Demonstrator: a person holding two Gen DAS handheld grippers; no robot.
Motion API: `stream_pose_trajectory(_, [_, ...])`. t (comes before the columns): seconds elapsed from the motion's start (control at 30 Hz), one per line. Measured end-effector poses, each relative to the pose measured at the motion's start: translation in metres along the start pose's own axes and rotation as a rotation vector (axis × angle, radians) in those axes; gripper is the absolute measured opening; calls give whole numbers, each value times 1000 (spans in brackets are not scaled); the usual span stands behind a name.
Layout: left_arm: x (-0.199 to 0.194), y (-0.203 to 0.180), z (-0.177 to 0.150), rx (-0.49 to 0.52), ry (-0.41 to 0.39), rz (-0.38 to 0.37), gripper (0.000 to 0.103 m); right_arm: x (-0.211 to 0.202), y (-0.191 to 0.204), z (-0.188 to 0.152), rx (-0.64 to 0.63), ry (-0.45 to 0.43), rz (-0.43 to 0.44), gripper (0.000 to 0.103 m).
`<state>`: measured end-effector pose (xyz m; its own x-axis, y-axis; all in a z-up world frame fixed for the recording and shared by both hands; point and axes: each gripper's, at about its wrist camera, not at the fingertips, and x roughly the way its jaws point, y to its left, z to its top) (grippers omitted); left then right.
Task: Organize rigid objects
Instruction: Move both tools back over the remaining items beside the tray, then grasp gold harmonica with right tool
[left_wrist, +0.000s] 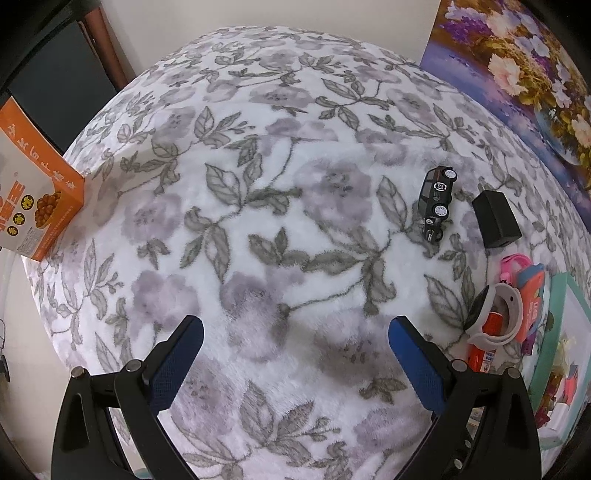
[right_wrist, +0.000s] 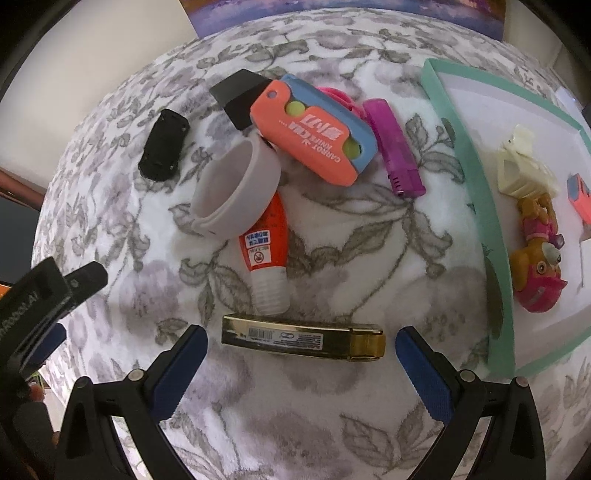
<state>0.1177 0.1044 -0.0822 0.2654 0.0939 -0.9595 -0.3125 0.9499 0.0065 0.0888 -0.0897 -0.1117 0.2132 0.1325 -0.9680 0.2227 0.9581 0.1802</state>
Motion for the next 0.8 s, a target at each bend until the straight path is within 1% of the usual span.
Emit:
stream_pose_trajectory(0.17, [0, 0, 1, -2, -5, 3, 100, 5, 7, -1, -9, -3, -20, 102])
stream_pose_trajectory(0.33, [-1, -1, 0, -1, -6, 5, 100, 6, 15, -3, -26, -18, -61, 91])
stream_pose_trajectory(0.5, [-3, -3, 0, 5, -12, 10, 100, 4, 22, -6, -40, -24, -75, 85])
stream_pose_trajectory(0.73, [-4, -6, -2, 14, -15, 11, 100, 4, 22, -8, -45, -25, -57, 84])
stream_pose_trajectory(0.8, [-3, -7, -3, 18, -14, 11, 100, -1, 10, -6, -45, -24, -48, 84])
